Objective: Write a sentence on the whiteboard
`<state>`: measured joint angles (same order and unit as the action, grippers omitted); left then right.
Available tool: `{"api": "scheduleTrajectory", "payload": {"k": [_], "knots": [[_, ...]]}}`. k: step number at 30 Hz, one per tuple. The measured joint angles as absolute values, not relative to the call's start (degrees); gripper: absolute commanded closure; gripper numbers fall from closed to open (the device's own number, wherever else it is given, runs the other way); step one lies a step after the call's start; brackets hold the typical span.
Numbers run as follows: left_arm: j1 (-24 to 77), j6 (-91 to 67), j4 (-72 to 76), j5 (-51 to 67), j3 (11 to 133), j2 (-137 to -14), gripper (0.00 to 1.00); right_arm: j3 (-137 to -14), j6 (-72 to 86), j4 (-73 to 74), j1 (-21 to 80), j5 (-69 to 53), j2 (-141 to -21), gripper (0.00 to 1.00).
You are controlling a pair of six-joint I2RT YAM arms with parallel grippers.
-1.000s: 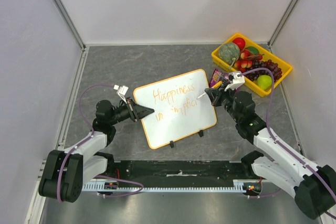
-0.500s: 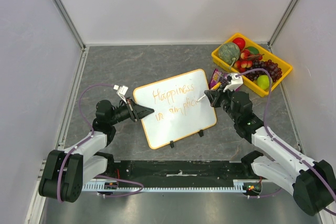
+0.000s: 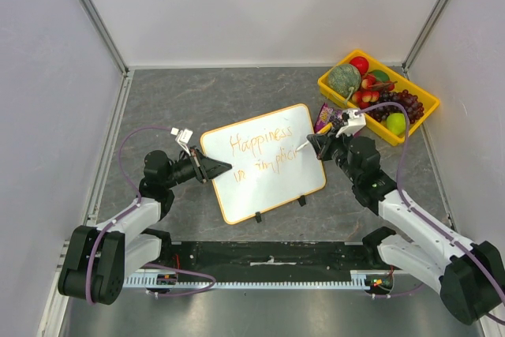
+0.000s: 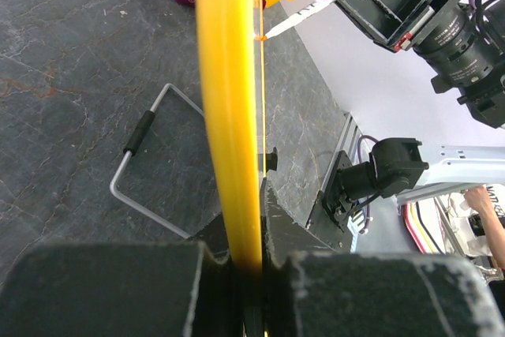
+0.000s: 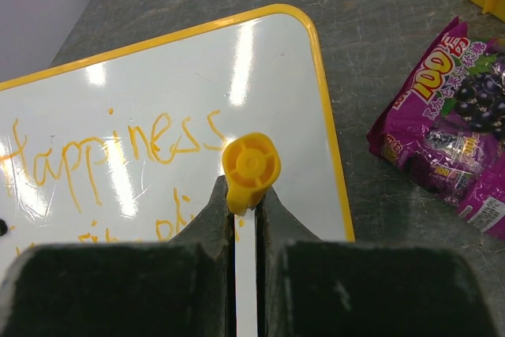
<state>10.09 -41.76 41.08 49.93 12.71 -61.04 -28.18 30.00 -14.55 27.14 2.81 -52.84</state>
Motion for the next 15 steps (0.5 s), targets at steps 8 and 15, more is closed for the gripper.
{"api": "scheduleTrajectory", "payload": {"k": [8, 15], "knots": [[10.09, -42.06, 40.75, 49.65, 12.71, -61.04, 0.98, -28.53, 30.00, -16.14, 27.09, 2.72, -55.33, 1.00], [10.09, -42.06, 40.80, 49.67, 12.71, -61.04, 0.98, -28.53, 29.78, -15.31, 27.09, 4.99, -54.81, 1.00]]}}
